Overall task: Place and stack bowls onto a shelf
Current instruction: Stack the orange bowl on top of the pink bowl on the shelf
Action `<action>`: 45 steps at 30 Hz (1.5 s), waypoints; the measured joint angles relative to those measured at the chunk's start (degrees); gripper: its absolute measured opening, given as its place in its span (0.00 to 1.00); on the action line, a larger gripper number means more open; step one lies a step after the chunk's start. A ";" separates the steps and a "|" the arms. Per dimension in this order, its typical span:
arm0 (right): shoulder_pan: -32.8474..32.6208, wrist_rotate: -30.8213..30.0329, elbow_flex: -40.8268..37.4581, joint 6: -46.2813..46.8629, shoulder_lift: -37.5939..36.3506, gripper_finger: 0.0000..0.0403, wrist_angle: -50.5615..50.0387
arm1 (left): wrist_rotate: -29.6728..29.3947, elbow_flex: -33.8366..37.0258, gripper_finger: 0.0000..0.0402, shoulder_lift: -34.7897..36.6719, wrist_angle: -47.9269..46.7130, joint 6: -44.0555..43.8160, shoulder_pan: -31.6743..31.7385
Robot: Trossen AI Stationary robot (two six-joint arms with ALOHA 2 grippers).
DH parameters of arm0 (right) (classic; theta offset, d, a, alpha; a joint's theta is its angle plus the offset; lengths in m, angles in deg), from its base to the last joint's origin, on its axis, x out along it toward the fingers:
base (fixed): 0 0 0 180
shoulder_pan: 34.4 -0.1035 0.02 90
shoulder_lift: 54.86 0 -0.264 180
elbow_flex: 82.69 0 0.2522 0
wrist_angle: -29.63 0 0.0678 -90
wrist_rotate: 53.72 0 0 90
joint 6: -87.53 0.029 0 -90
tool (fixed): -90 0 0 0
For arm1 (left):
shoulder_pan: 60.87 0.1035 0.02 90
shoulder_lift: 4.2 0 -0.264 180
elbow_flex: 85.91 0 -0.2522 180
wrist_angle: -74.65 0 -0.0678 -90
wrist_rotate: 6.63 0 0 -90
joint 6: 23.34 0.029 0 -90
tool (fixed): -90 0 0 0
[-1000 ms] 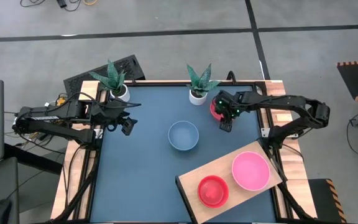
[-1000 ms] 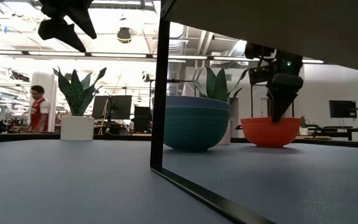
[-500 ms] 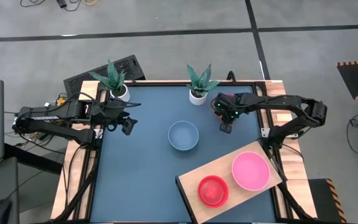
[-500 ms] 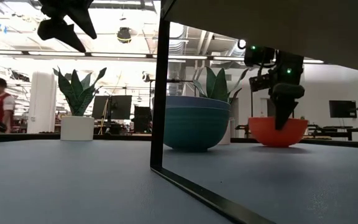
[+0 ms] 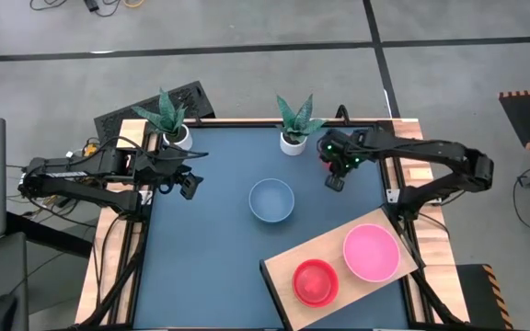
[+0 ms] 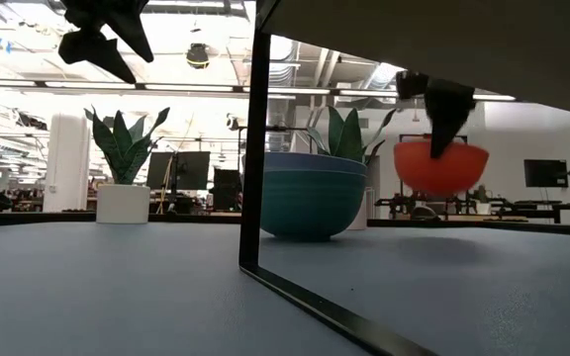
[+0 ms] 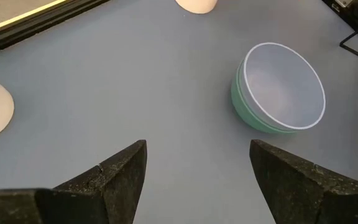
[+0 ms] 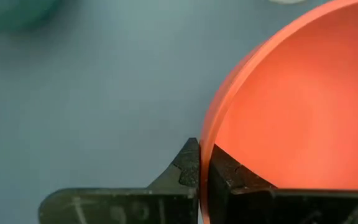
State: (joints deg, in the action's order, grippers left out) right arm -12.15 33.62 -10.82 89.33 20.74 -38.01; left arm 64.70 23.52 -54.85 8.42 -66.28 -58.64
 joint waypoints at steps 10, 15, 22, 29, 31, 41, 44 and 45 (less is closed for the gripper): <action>-7.31 -0.19 14.05 7.02 -8.41 0.06 -9.95 | 0.02 0.00 0.67 -0.01 -1.05 0.56 0.01; -15.71 -0.19 23.82 11.05 -11.53 0.06 -10.03 | 0.04 0.00 0.67 0.00 -0.96 1.74 0.01; -32.81 -0.26 36.50 22.59 -11.18 0.06 -10.24 | 0.04 0.00 0.67 0.00 -0.96 1.75 0.01; -50.82 -0.27 45.46 41.43 -7.16 0.06 -11.35 | 0.96 0.00 0.67 0.01 -1.18 1.77 0.01; -54.94 -0.28 47.74 48.62 -5.71 0.06 -13.77 | 1.89 0.00 0.67 0.01 -1.18 1.77 0.01; -70.47 -0.83 55.26 76.10 2.61 0.06 -31.29 | 2.70 0.00 0.67 0.01 -1.20 3.20 0.01; -72.50 -2.80 55.29 76.43 5.07 0.06 -33.50 | 1.89 0.00 0.67 0.01 -1.21 3.48 -0.01; -72.62 -2.93 55.27 75.98 5.98 0.06 -33.96 | 1.86 0.00 0.67 0.01 -1.20 3.48 -0.01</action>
State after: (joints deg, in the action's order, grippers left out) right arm -84.76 30.68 44.45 165.31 26.73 -71.97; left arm 66.55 23.52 -54.84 7.22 -62.81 -58.65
